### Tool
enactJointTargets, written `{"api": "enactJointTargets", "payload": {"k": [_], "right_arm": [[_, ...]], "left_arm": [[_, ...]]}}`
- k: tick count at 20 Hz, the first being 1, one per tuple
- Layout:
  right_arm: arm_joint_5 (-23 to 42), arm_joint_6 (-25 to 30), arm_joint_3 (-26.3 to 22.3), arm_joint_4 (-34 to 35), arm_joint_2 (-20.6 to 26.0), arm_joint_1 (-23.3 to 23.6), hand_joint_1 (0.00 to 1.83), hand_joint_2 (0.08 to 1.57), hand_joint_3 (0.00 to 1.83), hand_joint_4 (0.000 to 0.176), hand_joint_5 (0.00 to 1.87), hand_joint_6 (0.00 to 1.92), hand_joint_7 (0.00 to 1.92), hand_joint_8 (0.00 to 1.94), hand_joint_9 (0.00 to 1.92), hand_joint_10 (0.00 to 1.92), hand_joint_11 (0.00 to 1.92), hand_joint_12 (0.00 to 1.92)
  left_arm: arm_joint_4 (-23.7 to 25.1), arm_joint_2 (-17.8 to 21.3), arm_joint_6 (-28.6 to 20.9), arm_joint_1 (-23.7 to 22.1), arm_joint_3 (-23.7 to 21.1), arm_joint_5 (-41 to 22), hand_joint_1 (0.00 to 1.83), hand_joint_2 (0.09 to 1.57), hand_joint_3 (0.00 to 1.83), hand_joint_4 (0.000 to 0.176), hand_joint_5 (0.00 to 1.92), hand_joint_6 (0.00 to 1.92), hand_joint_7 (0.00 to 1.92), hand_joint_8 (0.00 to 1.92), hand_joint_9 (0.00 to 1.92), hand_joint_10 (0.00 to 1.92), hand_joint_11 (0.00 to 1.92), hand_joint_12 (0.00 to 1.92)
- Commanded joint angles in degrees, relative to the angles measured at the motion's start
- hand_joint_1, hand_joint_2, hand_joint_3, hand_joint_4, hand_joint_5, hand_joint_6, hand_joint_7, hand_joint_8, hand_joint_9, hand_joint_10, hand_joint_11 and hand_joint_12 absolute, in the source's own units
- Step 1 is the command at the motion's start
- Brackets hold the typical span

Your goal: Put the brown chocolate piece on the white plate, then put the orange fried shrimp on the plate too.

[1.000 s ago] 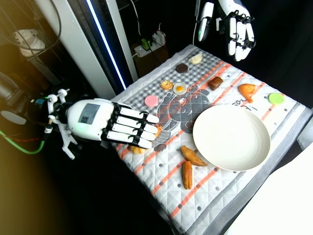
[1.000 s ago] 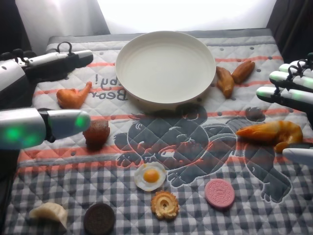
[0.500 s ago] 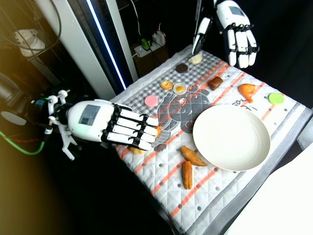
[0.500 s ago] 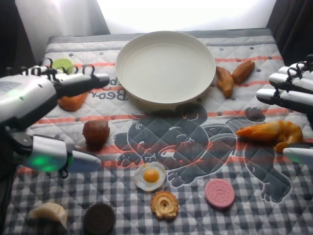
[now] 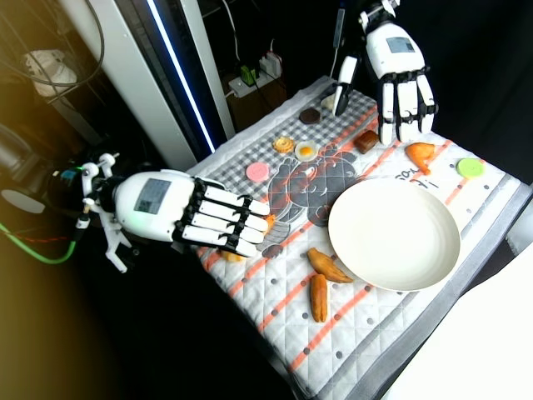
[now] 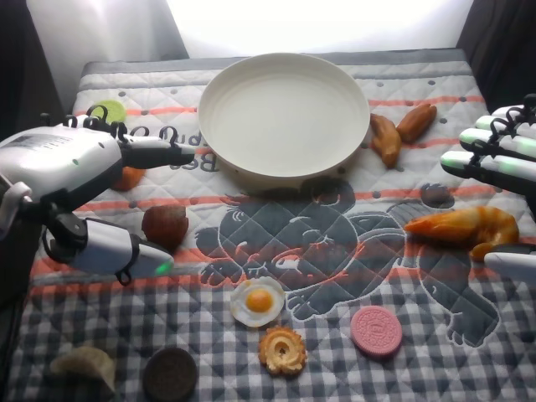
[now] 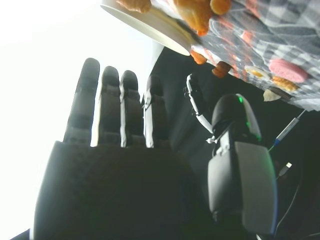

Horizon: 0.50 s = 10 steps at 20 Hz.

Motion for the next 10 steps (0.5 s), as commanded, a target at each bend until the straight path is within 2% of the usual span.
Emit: {"api": "enactJointTargets", "payload": {"k": [1, 2, 4, 5, 6, 7, 8, 9, 10], "right_arm": [[6.5, 0.1, 0.1, 0.6, 0.3, 0.4, 0.34, 1.24, 0.0, 0.07, 0.23, 0.0, 0.19, 0.0, 0.15, 0.0, 0.0, 0.4], [6.5, 0.1, 0.1, 0.6, 0.3, 0.4, 0.33, 1.24, 0.0, 0.066, 0.24, 0.0, 0.21, 0.0, 0.18, 0.0, 0.0, 0.48], [6.5, 0.2, 0.1, 0.6, 0.3, 0.4, 0.32, 1.24, 0.0, 0.069, 0.24, 0.0, 0.21, 0.0, 0.18, 0.0, 0.0, 0.46], [6.5, 0.2, 0.1, 0.6, 0.3, 0.4, 0.32, 1.23, 0.0, 0.072, 0.24, 0.0, 0.2, 0.0, 0.17, 0.0, 0.0, 0.43], [6.5, 0.2, 0.1, 0.6, 0.3, 0.4, 0.31, 1.23, 0.0, 0.07, 0.25, 0.0, 0.21, 0.0, 0.18, 0.0, 0.0, 0.45], [6.5, 0.2, 0.1, 0.6, 0.3, 0.4, 0.3, 1.23, 0.0, 0.068, 0.25, 0.0, 0.22, 0.0, 0.18, 0.0, 0.0, 0.51], [6.5, 0.2, 0.1, 0.6, 0.3, 0.4, 0.34, 1.23, 0.0, 0.067, 0.25, 0.0, 0.22, 0.0, 0.19, 0.0, 0.0, 0.53], [6.5, 0.2, 0.1, 0.6, 0.3, 0.4, 0.34, 1.23, 0.0, 0.053, 0.26, 0.0, 0.26, 0.01, 0.22, 0.01, 0.0, 0.66], [6.5, 0.2, 0.0, 0.6, 0.3, 0.3, 0.29, 1.22, 0.0, 0.056, 0.27, 0.0, 0.26, 0.0, 0.22, 0.01, 0.0, 0.68]], "left_arm": [[0.4, -0.7, 1.8, -0.9, 0.1, -4.4, 0.81, 0.89, 0.0, 0.143, 0.4, 0.0, 0.45, 0.0, 0.45, 0.0, 0.01, 0.74], [-0.3, -1.1, 3.5, -1.0, 0.1, -4.4, 0.88, 0.9, 0.0, 0.139, 0.43, 0.0, 0.49, 0.0, 0.48, 0.0, 0.0, 0.79], [-0.6, -1.6, 4.6, -1.1, 0.4, -4.3, 0.9, 0.89, 0.0, 0.138, 0.44, 0.0, 0.49, 0.0, 0.5, 0.01, 0.0, 0.8], [-0.7, -1.8, 4.7, -1.1, 0.6, -4.0, 0.91, 0.89, 0.0, 0.128, 0.45, 0.01, 0.51, 0.01, 0.52, 0.02, 0.02, 0.81], [-0.8, -2.0, 4.7, -1.3, 0.9, -3.6, 0.92, 0.89, 0.0, 0.128, 0.45, 0.01, 0.52, 0.01, 0.52, 0.02, 0.03, 0.82], [-1.0, -2.3, 4.8, -1.4, 1.3, -3.0, 0.91, 0.9, 0.0, 0.14, 0.44, 0.0, 0.51, 0.01, 0.52, 0.01, 0.03, 0.82], [-1.3, -2.5, 5.0, -1.6, 1.6, -2.6, 0.93, 0.9, 0.0, 0.135, 0.45, 0.0, 0.51, 0.0, 0.5, 0.0, 0.01, 0.81], [-1.7, -2.8, 5.3, -1.7, 2.0, -2.1, 0.96, 0.93, 0.01, 0.131, 0.46, 0.01, 0.52, 0.01, 0.51, 0.01, 0.01, 0.81], [-2.8, -3.3, 6.5, -1.9, 2.5, -1.9, 0.96, 0.94, 0.0, 0.133, 0.48, 0.0, 0.53, 0.0, 0.53, 0.01, 0.03, 0.8]]}}
